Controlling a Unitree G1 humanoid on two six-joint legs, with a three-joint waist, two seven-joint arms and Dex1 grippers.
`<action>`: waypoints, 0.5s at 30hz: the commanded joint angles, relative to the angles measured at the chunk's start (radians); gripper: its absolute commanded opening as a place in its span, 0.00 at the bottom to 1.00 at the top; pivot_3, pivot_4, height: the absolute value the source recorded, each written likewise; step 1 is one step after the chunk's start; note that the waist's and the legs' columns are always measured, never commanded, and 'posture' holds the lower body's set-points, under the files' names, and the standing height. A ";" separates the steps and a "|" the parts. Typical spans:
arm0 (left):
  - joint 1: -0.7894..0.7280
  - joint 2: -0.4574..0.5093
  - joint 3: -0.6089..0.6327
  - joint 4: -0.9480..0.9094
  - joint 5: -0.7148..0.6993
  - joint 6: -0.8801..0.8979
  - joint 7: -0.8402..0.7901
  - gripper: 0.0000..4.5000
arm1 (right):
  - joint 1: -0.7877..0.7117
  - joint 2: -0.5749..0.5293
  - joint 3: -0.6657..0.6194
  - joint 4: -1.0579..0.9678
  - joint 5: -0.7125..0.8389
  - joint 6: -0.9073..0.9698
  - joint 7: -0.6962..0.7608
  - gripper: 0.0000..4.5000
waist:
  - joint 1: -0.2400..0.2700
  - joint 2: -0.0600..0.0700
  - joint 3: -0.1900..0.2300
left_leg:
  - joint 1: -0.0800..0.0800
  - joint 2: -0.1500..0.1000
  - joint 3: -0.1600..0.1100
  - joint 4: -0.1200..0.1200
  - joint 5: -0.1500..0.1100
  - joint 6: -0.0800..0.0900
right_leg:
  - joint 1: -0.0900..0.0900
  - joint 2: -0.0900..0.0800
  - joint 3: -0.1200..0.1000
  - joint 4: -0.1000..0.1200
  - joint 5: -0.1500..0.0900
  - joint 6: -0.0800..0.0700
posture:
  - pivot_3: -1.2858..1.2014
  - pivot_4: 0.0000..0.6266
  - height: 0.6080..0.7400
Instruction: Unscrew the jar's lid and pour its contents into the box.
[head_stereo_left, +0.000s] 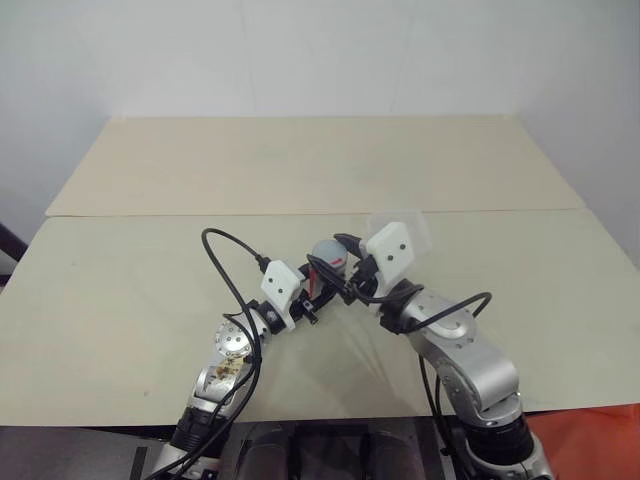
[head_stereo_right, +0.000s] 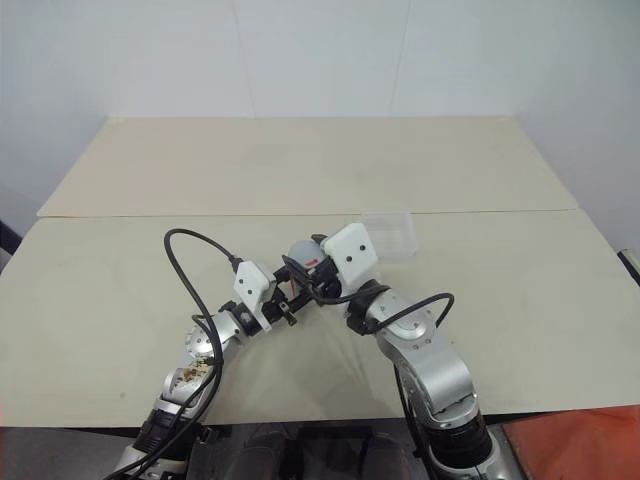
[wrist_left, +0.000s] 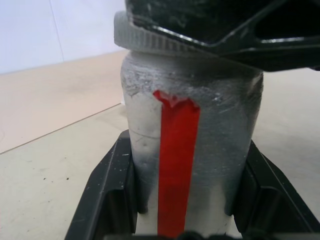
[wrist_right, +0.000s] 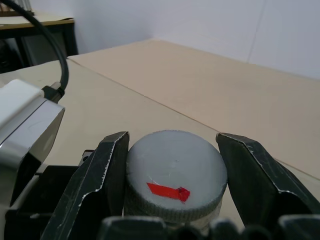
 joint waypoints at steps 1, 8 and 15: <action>-0.007 0.000 0.015 -0.062 -0.057 -0.023 -0.032 0.44 | -0.008 -0.056 -0.032 0.012 0.056 -0.045 0.116 0.61 | 0.000 0.000 0.000 | 0.000 0.000 0.000 0.000 0.000 0.000 | 0.000 0.000 0.000 0.000 0.000 0.000 | 0.52 0.24 1.00; 0.006 0.047 0.003 -0.139 -0.141 0.021 -0.148 0.44 | -0.103 -0.194 -0.102 0.141 0.232 -0.085 0.439 0.61 | -0.005 0.000 0.000 | 0.000 0.000 0.000 0.000 -0.001 0.001 | 0.000 0.000 0.001 -0.001 0.000 0.000 | 0.52 0.24 1.00; 0.018 0.093 -0.001 -0.191 -0.187 0.040 -0.225 0.44 | -0.271 -0.315 -0.078 0.383 0.329 -0.144 0.858 0.61 | -0.005 0.000 0.000 | 0.001 0.001 0.000 0.000 -0.001 0.003 | 0.001 0.000 0.001 -0.001 0.000 0.000 | 0.52 0.24 1.00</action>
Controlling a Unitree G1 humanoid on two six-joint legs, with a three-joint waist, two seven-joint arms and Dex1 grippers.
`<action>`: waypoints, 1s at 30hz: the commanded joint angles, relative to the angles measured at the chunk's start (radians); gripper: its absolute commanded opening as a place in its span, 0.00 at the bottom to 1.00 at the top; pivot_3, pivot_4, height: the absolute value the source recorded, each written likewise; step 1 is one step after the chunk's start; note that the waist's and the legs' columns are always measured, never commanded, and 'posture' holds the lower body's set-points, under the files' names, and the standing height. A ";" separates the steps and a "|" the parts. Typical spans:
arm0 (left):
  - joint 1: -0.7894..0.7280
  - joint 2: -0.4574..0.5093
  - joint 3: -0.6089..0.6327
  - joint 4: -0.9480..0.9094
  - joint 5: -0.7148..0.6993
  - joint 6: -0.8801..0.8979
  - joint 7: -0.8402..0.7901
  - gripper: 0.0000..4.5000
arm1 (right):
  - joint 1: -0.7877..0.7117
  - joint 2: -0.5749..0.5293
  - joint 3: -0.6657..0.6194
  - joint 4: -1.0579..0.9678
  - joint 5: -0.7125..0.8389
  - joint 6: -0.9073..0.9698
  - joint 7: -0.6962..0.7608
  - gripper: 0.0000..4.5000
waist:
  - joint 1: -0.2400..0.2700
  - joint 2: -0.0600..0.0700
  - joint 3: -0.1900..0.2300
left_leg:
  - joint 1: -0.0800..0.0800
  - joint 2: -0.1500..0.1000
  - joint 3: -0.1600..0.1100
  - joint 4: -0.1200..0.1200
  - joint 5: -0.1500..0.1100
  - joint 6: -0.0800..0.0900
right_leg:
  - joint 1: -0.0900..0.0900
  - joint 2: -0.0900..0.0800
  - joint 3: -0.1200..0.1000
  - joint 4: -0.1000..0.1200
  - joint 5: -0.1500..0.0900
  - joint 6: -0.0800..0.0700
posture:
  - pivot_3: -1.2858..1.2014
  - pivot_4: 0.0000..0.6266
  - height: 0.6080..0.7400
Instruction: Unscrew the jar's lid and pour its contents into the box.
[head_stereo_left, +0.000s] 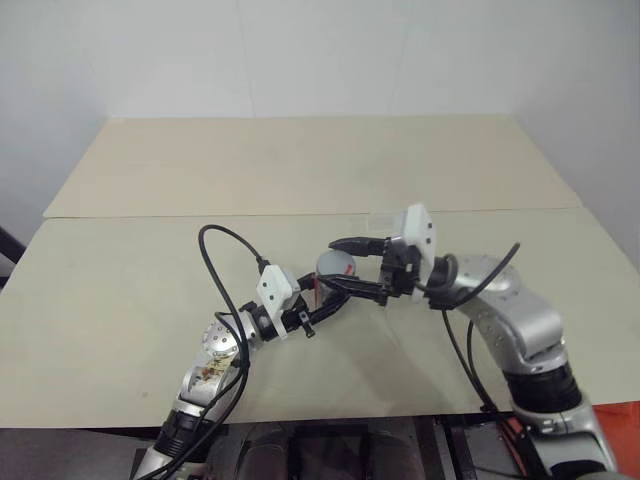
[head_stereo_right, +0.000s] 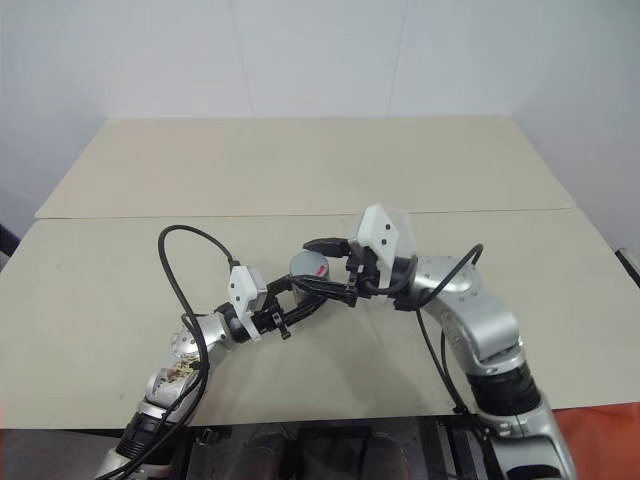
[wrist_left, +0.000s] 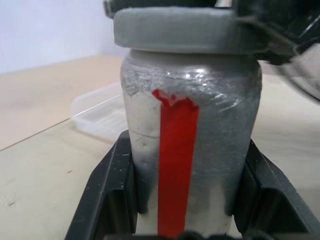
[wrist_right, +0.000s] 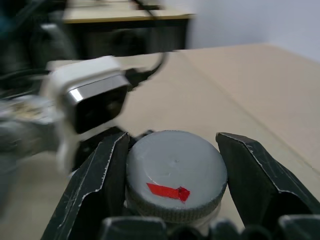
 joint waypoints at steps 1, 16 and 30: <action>-0.015 0.016 0.016 -0.088 -0.047 -0.009 -0.030 0.44 | -0.061 -0.029 0.039 0.131 0.019 -0.060 0.215 0.61 | 0.000 0.000 0.000 | 0.000 0.000 0.000 0.000 0.000 0.000 | 0.000 0.000 0.000 0.000 0.000 0.000 | 0.52 0.24 1.00; -0.018 0.037 0.006 -0.104 -0.061 0.003 -0.071 0.44 | -0.297 -0.054 0.209 0.532 0.014 -0.360 0.563 0.61 | 0.002 0.000 0.000 | -0.001 0.000 0.001 0.000 0.000 0.000 | 0.000 0.000 0.000 0.001 0.000 0.000 | 0.52 0.24 1.00; -0.012 -0.004 0.000 -0.035 -0.008 -0.035 -0.007 0.44 | -0.128 -0.074 -0.066 0.253 0.074 -0.300 0.316 0.99 | 0.015 0.000 0.000 | -0.002 0.000 0.000 0.000 0.000 -0.001 | -0.001 -0.001 -0.001 0.001 0.000 0.000 | 0.52 0.24 1.00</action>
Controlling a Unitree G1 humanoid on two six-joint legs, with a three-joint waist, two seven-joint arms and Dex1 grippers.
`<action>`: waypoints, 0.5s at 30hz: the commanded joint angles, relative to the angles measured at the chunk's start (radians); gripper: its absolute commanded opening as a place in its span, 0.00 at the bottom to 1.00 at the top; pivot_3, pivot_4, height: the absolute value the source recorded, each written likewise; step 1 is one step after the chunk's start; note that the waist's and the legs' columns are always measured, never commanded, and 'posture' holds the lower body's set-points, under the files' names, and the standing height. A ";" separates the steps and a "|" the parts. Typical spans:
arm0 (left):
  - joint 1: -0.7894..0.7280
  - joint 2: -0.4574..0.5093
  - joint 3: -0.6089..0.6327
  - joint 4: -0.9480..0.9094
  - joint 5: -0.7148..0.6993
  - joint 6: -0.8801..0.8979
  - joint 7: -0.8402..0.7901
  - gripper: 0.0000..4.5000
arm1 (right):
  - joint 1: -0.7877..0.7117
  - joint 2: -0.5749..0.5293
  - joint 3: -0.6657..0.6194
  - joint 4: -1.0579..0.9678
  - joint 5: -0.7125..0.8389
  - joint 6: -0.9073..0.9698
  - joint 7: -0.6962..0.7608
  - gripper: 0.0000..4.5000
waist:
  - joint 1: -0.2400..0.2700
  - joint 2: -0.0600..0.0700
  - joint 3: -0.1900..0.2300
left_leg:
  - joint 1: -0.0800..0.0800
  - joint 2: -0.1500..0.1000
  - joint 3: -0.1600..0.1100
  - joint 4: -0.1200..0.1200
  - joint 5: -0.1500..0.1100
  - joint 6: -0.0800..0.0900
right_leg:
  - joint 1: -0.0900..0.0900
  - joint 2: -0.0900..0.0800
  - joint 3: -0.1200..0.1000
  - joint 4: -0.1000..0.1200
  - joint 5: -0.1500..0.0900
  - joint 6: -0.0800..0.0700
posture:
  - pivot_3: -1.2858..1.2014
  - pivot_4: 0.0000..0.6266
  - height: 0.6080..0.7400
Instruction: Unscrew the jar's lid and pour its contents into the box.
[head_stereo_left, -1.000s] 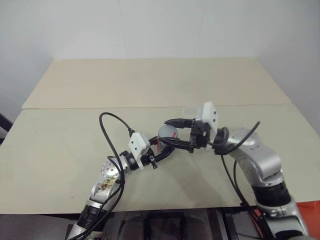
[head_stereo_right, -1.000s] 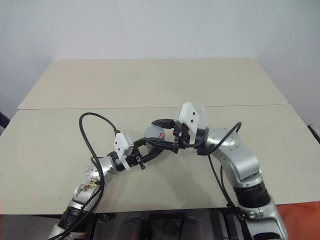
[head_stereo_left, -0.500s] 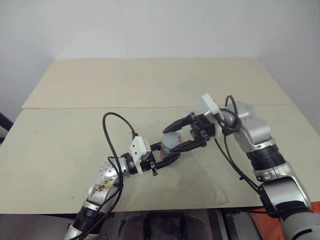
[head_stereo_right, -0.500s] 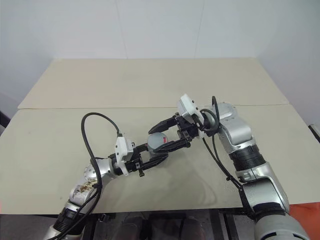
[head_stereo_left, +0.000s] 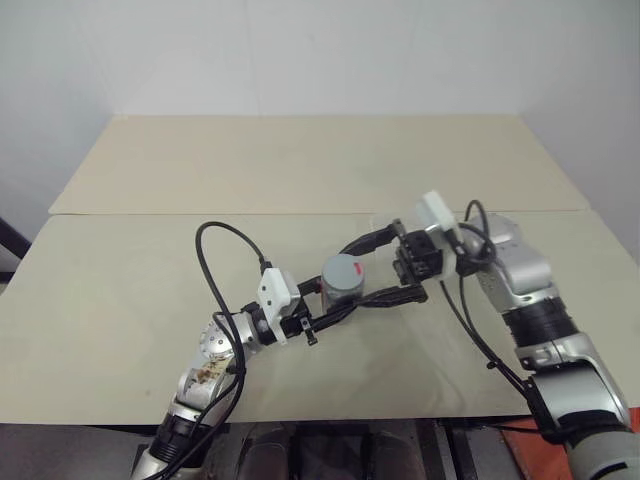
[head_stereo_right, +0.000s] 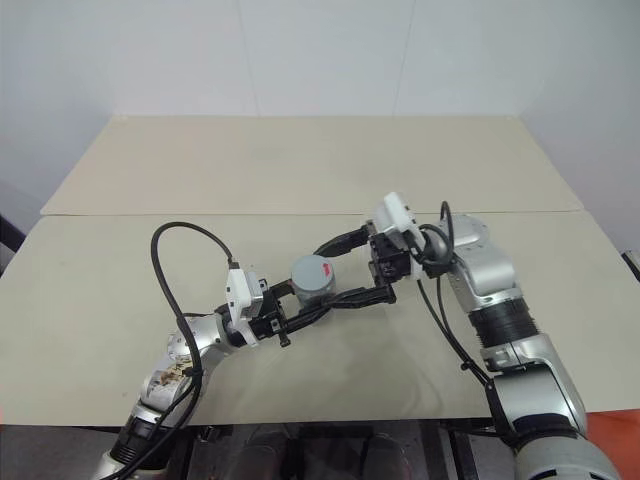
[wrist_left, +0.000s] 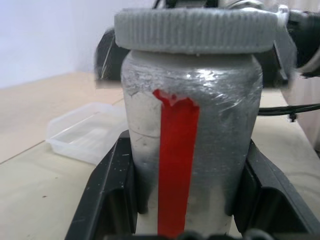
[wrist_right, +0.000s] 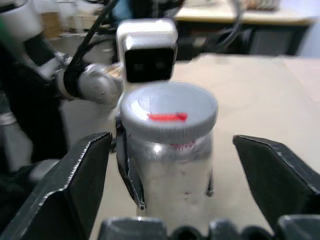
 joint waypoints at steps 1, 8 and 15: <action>-0.015 -0.015 0.007 0.005 0.011 -0.028 0.024 0.44 | 0.058 -0.006 -0.105 -0.185 0.018 0.035 -0.160 0.99 | 0.000 0.000 0.000 | 0.000 0.000 0.000 0.000 0.000 0.000 | 0.000 0.000 0.000 0.000 0.000 0.000 | 0.52 0.24 1.00; -0.024 -0.017 0.003 0.033 0.078 -0.043 0.078 0.44 | 0.256 0.044 -0.134 -0.558 -0.050 0.191 -0.572 0.99 | -0.001 0.000 0.000 | 0.000 0.000 0.000 0.000 0.000 0.000 | 0.000 0.000 0.000 0.000 0.000 0.000 | 0.52 0.24 1.00; -0.039 -0.045 0.005 0.049 0.096 -0.053 0.118 0.44 | 0.393 0.189 -0.055 -0.774 -0.117 0.312 -0.883 0.99 | -0.001 0.000 0.000 | 0.001 0.000 0.000 0.000 0.000 -0.001 | 0.000 0.000 0.001 0.000 0.000 0.000 | 0.52 0.24 1.00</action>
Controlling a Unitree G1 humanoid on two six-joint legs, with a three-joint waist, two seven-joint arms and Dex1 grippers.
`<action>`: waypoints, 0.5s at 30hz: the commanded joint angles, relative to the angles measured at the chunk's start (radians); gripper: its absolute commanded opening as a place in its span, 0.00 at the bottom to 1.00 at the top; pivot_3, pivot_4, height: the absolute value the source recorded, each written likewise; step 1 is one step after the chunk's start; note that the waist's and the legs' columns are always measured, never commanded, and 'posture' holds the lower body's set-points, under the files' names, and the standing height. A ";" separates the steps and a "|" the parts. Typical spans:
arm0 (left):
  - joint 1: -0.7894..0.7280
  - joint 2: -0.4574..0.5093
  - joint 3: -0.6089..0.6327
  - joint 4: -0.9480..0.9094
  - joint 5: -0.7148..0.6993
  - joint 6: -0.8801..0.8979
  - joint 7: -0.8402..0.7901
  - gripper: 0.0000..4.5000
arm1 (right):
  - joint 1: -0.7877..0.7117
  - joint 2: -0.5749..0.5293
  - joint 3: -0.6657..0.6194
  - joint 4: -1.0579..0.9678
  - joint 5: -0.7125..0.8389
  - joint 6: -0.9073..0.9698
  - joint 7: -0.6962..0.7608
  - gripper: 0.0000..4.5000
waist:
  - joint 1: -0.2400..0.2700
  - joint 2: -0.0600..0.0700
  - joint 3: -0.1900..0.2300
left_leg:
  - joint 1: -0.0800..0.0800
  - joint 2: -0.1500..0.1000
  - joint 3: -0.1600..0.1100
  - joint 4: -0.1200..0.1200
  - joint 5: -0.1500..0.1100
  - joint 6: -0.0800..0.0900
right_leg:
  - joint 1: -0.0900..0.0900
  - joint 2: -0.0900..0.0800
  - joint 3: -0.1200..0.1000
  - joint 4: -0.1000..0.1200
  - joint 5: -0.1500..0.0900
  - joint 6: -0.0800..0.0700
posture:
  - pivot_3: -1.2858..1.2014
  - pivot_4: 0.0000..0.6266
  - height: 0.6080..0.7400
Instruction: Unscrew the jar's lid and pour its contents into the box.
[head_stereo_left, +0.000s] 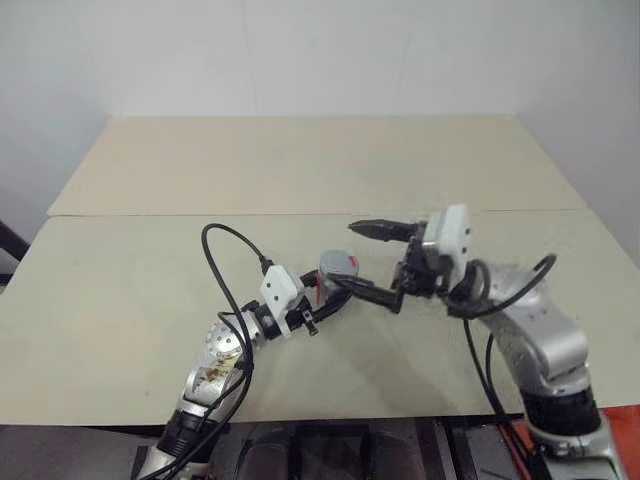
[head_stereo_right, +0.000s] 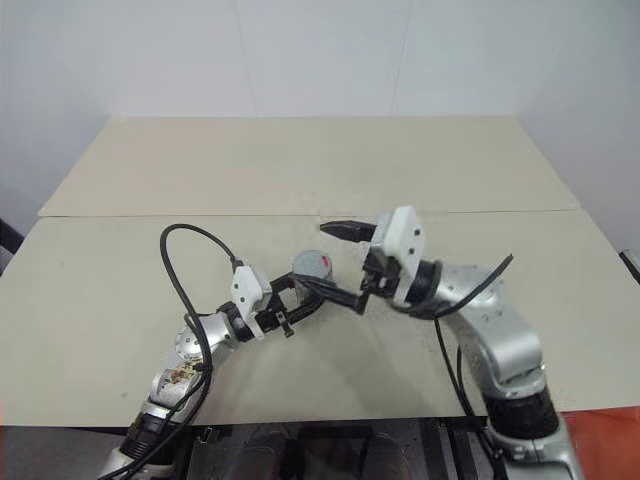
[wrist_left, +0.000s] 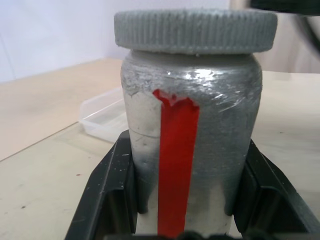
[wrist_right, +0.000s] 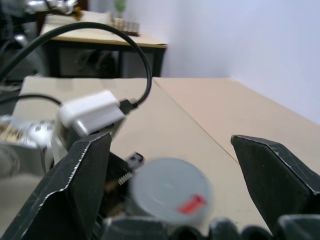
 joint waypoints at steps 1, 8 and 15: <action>-0.015 -0.012 0.003 -0.014 0.000 -0.028 0.012 0.44 | 0.013 0.034 0.011 -0.068 -0.025 0.040 -0.115 0.99 | 0.001 0.000 0.000 | 0.000 0.000 0.000 0.000 0.000 0.000 | 0.000 0.000 0.000 0.000 0.000 0.000 | 0.52 0.24 1.00; -0.009 -0.020 -0.002 -0.020 -0.003 -0.035 0.010 0.44 | 0.005 0.071 0.057 -0.035 -0.099 0.053 -0.199 0.99 | -0.001 0.000 0.000 | 0.000 0.000 0.000 0.000 0.000 0.000 | 0.000 0.001 0.000 0.000 0.000 0.000 | 0.52 0.24 1.00; -0.015 -0.027 -0.003 -0.016 -0.002 -0.038 0.013 0.44 | -0.004 0.083 0.096 0.002 -0.137 0.026 -0.200 0.99 | -0.001 0.000 0.000 | 0.000 0.000 0.000 0.000 0.000 0.000 | 0.000 0.001 0.000 0.000 0.000 0.000 | 0.52 0.24 1.00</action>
